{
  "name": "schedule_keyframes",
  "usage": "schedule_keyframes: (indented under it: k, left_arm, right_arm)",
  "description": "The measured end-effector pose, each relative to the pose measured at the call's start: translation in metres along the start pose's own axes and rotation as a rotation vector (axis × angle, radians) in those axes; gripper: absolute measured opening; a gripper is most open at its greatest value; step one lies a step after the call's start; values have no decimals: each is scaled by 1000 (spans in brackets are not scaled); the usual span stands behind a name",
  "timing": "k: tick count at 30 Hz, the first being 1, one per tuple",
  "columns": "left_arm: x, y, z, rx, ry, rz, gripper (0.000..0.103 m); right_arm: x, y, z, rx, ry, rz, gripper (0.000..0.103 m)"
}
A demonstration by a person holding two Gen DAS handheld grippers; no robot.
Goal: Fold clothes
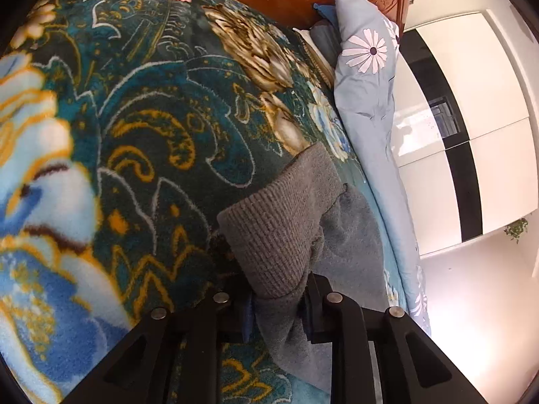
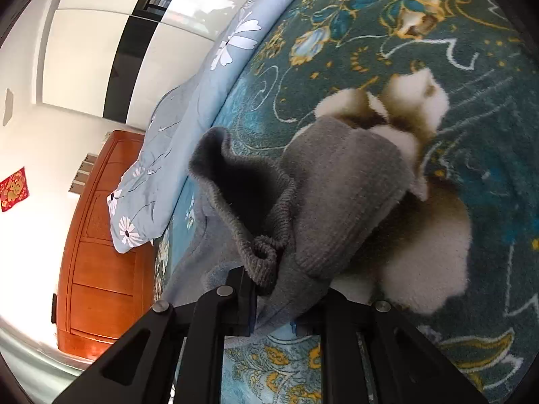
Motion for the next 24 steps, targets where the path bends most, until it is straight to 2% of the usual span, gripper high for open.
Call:
schedule_keyframes:
  k: [2, 4, 6, 8, 11, 14, 18, 24]
  left_arm:
    - [6, -5, -7, -63, 6, 40, 33]
    - [15, -11, -18, -143, -4, 82, 44]
    - [29, -20, -29, -202, -18, 132, 49]
    - [46, -32, -39, -244, -40, 187, 51]
    - [70, -50, -55, -296, -103, 251, 53]
    - [92, -80, -53, -246, -122, 298, 57]
    - [127, -129, -19, -134, -62, 372, 59]
    - [184, -165, 30, -69, 53, 389, 59]
  right_arm:
    - [5, 3, -8, 23, -5, -22, 21]
    - [11, 7, -17, 54, -13, -59, 25]
    - [19, 10, -26, 93, -27, -94, 32]
    - [26, 10, -39, 152, -62, -127, 38]
    - [37, 12, -67, 193, -143, -158, 38]
    - [42, 24, -81, 203, -164, -248, 43]
    - [42, 34, -61, 174, -97, -310, 45]
    - [28, 18, -29, 153, -89, -208, 45]
Point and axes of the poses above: each gripper's, at about its wrist camera, not at the fingertips, and z roughly the way its jaws point, y to its left, x to its underside, the point moved 6 cm from there along z, roughly the way its jaws point, and after that the axes turned 9 degrees about y, right-handed, at the moved point
